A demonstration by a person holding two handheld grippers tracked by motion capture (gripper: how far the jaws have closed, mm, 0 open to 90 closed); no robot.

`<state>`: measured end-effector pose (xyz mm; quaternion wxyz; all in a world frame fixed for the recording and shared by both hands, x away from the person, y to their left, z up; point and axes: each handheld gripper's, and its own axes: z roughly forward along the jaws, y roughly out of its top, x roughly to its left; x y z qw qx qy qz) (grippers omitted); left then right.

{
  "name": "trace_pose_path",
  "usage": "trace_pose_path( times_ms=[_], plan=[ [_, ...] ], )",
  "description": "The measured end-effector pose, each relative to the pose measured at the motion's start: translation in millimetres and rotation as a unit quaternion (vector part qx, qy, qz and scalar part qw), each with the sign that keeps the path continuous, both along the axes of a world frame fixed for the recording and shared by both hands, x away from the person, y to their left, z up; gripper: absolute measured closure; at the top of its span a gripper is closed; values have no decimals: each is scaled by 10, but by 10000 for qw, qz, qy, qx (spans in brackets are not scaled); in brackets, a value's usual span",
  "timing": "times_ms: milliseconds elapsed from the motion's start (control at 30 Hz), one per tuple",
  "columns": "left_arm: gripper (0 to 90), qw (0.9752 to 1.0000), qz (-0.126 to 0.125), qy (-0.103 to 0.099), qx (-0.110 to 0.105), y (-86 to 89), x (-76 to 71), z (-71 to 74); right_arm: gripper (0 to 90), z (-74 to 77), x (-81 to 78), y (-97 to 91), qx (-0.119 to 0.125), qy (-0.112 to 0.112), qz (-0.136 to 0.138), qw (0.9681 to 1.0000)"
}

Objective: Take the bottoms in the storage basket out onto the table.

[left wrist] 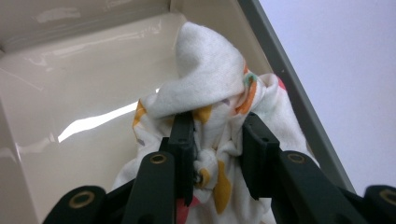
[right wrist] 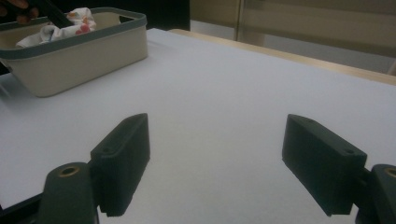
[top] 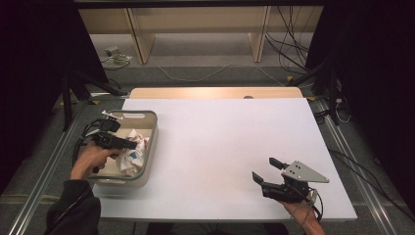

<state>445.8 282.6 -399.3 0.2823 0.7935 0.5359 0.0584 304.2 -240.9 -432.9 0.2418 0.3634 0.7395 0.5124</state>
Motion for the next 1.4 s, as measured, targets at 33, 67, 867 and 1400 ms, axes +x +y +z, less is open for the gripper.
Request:
trace_pose_path(
  times_ms=[33,67,867,1400],
  plan=[
    [683,10000,4,-20,-13,3,-1,5,241,0,0,0,-2,-3,1,10000],
    [683,10000,23,-42,-14,5,-4,11,241,-1,0,1,-3,0,2,10000],
    [677,9967,338,-693,-264,59,-66,219,241,-1,-2,0,-10,-11,-4,10000],
    [676,9911,530,-1110,-515,89,-112,343,241,1,-5,-2,-11,-7,-13,10000]
  ],
)
